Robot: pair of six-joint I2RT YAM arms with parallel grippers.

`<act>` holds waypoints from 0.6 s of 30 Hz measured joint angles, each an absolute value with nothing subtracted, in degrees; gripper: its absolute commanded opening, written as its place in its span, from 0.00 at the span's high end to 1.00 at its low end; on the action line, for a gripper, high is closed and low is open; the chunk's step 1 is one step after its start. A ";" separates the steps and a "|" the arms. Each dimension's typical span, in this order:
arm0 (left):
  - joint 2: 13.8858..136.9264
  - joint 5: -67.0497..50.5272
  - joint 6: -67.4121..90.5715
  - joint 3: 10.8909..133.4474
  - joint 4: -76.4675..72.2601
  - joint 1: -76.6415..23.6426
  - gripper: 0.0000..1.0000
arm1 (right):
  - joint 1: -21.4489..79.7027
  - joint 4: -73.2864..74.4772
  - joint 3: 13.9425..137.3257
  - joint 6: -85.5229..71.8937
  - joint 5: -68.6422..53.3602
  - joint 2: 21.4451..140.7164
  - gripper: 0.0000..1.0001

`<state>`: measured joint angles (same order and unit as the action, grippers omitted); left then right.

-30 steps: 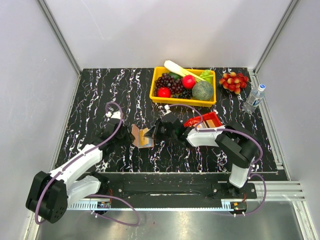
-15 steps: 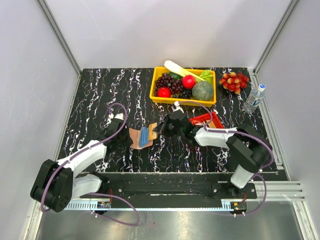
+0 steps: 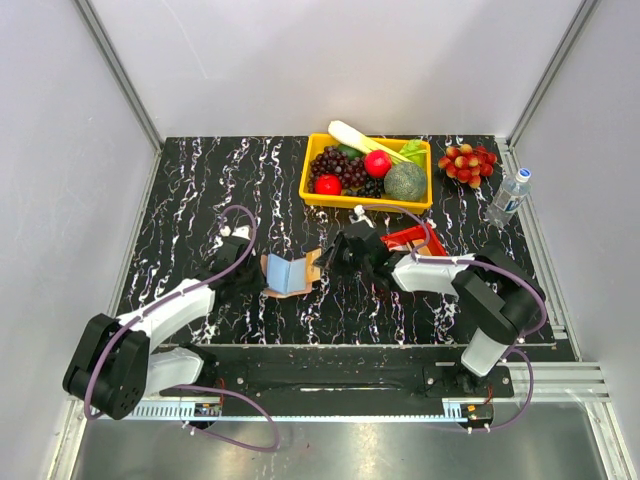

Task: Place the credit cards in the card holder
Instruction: Open the card holder at the center of the board.

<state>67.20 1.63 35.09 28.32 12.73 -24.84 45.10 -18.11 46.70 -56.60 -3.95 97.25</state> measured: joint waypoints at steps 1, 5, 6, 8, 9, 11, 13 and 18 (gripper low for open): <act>67.20 1.39 34.94 28.32 12.56 -24.84 1.00 | 45.10 -17.80 46.76 -56.40 -4.03 97.34 1.00; 67.24 -0.54 34.74 27.94 11.11 -24.84 1.00 | 45.10 -15.92 48.53 -55.48 -4.21 98.74 1.00; 67.33 -0.99 34.74 27.90 10.81 -24.84 1.00 | 45.10 -15.73 48.84 -55.31 -4.19 99.13 1.00; 68.01 -2.00 34.79 27.90 9.91 -24.84 1.00 | 45.10 -14.83 49.17 -55.07 -4.16 99.66 1.00; 68.53 -2.59 34.83 27.86 9.30 -24.91 1.00 | 45.10 -14.26 49.17 -54.89 -4.12 99.72 1.00; 69.32 -3.40 35.16 27.64 8.29 -25.15 1.00 | 45.10 -11.73 49.60 -54.37 -3.75 99.79 1.00; 69.76 -3.95 35.88 27.33 7.35 -25.80 1.00 | 45.10 -8.08 51.11 -53.41 -3.01 100.14 1.00; 71.35 -5.28 38.46 26.28 3.57 -28.71 1.00 | 45.10 -8.10 51.18 -51.68 -3.53 100.42 1.00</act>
